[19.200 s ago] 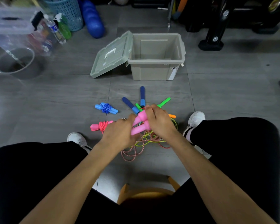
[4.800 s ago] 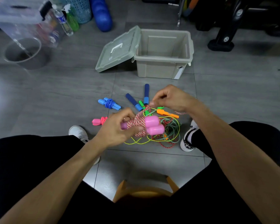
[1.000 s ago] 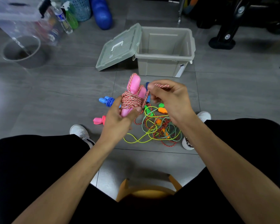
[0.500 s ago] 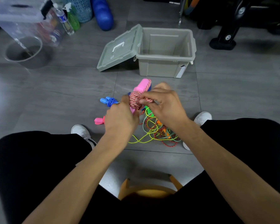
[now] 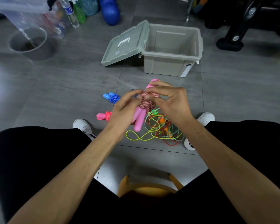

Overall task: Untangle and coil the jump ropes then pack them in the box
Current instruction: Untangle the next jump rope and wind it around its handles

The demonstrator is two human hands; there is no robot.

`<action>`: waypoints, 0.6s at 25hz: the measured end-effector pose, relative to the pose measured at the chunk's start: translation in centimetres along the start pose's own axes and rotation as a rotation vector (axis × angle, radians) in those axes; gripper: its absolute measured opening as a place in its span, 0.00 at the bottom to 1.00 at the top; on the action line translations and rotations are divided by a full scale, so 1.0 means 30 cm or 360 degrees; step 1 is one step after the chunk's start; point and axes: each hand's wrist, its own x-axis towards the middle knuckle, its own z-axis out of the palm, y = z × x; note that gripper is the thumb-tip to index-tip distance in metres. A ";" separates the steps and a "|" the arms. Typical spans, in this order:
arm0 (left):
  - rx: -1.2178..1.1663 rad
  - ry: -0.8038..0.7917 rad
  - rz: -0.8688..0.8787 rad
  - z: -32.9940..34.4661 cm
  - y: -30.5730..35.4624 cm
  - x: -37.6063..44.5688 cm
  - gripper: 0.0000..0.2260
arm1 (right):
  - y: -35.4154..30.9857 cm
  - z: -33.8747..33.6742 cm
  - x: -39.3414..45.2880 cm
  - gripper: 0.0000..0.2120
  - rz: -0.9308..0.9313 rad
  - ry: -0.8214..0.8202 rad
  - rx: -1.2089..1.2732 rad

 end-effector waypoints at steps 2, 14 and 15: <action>0.0102 0.0068 0.0097 -0.005 0.004 -0.005 0.10 | -0.009 0.012 -0.008 0.07 -0.0123 0.0004 -0.0040; -0.0706 -0.0055 -0.0353 0.036 -0.013 -0.007 0.04 | -0.065 0.031 -0.020 0.07 0.0529 0.0280 0.0748; -0.0636 -0.0023 -0.0293 0.038 -0.017 -0.007 0.04 | -0.066 0.031 -0.024 0.08 0.0567 0.0255 0.0728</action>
